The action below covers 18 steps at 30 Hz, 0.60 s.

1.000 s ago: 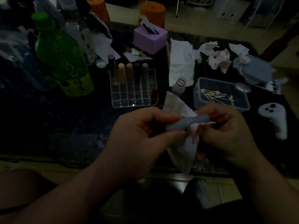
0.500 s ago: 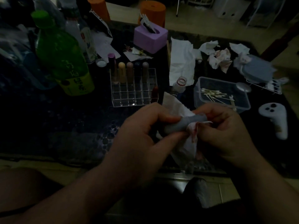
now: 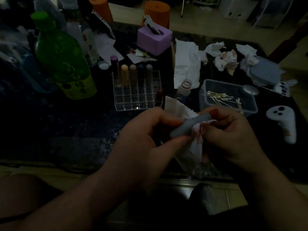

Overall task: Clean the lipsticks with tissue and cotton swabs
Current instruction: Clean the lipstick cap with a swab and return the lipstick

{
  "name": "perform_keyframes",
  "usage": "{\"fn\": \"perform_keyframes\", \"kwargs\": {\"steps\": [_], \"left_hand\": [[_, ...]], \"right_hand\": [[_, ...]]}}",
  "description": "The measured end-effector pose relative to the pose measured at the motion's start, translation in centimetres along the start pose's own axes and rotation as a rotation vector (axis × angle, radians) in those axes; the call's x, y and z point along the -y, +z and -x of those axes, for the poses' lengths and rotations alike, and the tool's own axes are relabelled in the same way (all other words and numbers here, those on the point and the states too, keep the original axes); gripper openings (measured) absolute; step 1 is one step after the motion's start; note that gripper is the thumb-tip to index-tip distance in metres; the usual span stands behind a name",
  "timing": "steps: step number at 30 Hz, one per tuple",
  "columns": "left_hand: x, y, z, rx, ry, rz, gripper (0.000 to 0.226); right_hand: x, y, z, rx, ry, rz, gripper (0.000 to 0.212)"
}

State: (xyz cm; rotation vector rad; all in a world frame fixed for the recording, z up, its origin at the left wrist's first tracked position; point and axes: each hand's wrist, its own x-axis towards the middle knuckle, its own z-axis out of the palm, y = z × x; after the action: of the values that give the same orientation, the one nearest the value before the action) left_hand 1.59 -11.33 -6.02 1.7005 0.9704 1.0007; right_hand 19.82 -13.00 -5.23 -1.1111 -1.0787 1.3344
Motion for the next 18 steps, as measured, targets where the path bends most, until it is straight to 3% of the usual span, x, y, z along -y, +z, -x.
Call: {"fn": "perform_keyframes", "kwargs": {"steps": [3, 5, 7, 12, 15, 18], "left_hand": [[-0.6, 0.0, -0.3, -0.004, -0.132, 0.275, 0.021], [-0.8, 0.0, -0.5, -0.018, -0.181, 0.364, 0.02], [-0.9, -0.2, -0.6, -0.033, -0.199, 0.374, 0.022], [-0.9, -0.1, -0.7, -0.028, -0.237, 0.417, 0.024], [-0.9, 0.0, -0.6, -0.011, -0.248, 0.438, 0.026], [-1.0, 0.0, -0.6, -0.032, -0.262, 0.458, 0.021]], "right_hand": [[0.0, -0.1, -0.2, 0.009, 0.028, -0.066, 0.018], [-0.2, -0.4, -0.3, 0.02, 0.055, -0.149, 0.008], [-0.4, -0.5, -0.2, 0.054, 0.06, -0.195, 0.003], [-0.5, -0.5, -0.1, 0.062, 0.11, -0.27, 0.029], [-1.0, -0.5, -0.1, 0.052, 0.143, -0.371, 0.025], [-1.2, -0.1, 0.1, 0.076, 0.173, -0.494, 0.049]]}}
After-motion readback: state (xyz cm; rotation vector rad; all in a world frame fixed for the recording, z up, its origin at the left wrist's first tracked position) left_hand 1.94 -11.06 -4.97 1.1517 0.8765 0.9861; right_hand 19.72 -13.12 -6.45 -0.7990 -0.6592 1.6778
